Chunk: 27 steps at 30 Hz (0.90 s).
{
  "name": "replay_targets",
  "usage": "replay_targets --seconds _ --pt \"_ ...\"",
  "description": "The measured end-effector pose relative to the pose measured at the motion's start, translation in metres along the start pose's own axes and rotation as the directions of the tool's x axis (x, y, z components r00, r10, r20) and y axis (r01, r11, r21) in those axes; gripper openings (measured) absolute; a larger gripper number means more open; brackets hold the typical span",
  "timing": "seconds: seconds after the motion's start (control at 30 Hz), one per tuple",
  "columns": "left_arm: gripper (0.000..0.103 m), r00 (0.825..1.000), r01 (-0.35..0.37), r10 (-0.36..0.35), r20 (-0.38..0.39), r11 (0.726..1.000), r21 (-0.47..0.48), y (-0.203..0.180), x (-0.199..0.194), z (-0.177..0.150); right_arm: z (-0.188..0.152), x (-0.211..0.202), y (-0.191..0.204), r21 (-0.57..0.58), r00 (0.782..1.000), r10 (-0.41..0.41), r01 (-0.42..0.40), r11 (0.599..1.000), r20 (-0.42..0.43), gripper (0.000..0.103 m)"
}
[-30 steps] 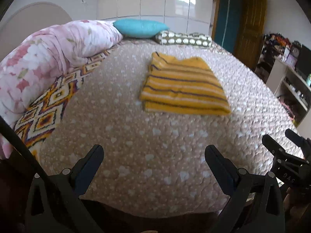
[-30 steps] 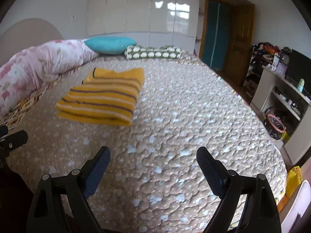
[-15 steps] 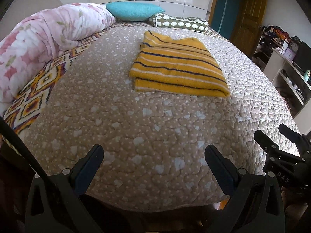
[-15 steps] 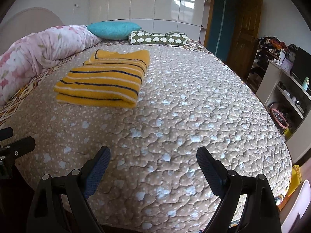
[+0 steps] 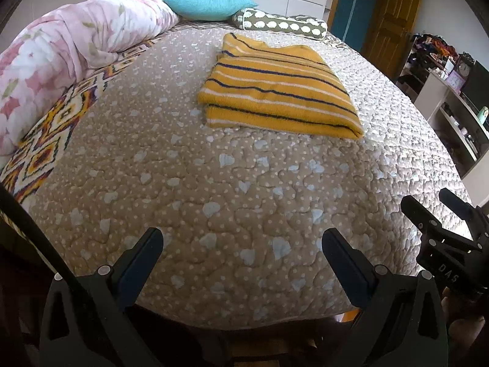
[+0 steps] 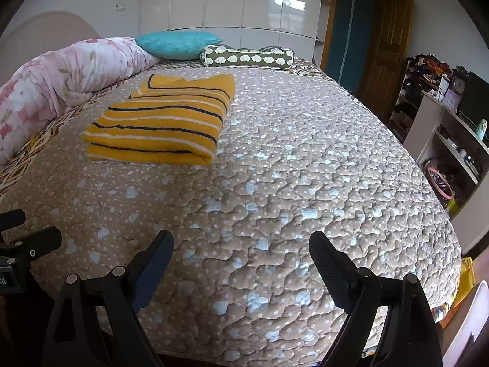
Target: Fold small clothes
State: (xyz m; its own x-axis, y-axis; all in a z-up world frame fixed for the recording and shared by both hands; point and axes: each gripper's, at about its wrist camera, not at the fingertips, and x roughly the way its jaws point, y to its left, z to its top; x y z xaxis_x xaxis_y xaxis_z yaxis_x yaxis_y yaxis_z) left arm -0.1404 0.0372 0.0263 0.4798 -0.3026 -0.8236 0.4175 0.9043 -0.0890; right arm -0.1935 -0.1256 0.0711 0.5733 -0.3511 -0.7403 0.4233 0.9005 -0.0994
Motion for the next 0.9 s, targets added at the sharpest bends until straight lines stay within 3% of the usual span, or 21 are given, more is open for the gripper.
replay_targets --seconds 0.9 --pt "0.103 0.999 -0.001 0.000 -0.041 1.000 -0.011 0.004 0.011 -0.004 -0.002 0.002 0.000 -0.003 1.000 0.012 -0.012 1.000 0.005 0.093"
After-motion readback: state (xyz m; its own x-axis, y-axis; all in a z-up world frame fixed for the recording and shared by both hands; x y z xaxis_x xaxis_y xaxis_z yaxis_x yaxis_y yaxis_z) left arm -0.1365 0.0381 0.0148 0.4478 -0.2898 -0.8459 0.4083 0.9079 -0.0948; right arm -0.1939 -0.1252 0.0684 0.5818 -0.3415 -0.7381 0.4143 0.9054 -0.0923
